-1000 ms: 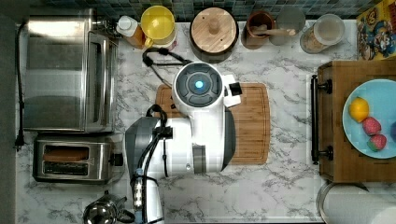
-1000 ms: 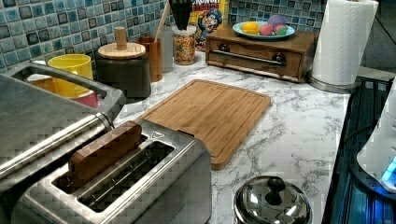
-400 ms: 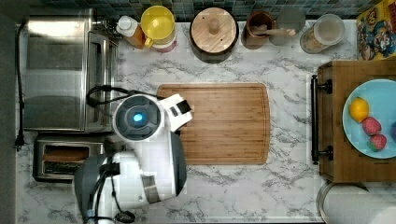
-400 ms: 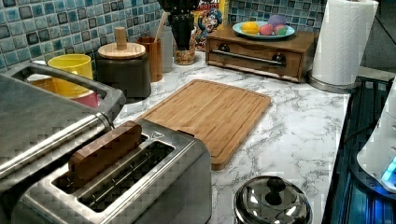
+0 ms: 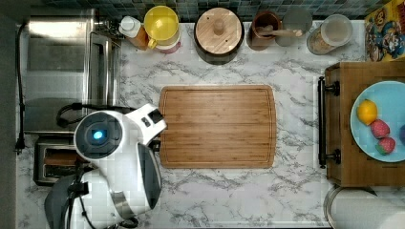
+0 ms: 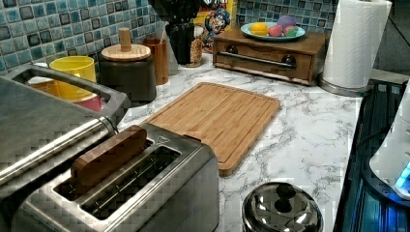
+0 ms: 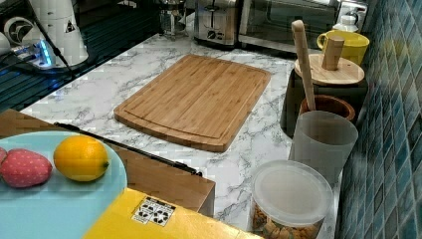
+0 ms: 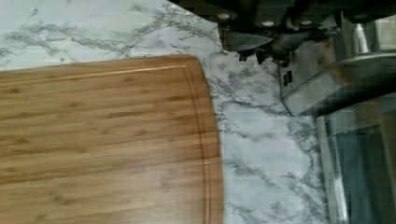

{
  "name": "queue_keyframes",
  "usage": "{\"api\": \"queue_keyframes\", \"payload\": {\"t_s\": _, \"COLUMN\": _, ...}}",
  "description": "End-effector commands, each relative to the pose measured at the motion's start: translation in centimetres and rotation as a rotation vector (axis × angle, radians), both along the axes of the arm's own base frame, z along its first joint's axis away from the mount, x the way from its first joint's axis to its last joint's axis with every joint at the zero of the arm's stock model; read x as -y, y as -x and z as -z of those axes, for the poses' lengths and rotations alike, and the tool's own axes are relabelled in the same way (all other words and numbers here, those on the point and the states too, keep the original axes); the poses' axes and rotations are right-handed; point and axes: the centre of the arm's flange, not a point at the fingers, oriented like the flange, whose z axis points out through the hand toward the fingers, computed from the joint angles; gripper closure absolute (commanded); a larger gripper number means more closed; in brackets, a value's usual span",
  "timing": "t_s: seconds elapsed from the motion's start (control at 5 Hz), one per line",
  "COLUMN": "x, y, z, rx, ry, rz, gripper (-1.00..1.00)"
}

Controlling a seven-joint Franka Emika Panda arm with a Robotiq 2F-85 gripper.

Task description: Turn on the toaster.

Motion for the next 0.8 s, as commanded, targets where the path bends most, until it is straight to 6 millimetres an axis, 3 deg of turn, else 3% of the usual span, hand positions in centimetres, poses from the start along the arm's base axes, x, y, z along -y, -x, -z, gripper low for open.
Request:
{"api": "queue_keyframes", "payload": {"t_s": 0.2, "x": -4.5, "y": 3.5, "z": 1.4, "rx": -0.027, "ry": -0.011, "rz": -0.054, "gripper": 1.00}}
{"api": "queue_keyframes", "payload": {"t_s": 0.8, "x": -6.9, "y": 7.1, "z": 4.7, "rx": -0.043, "ry": -0.009, "rz": -0.079, "gripper": 1.00}}
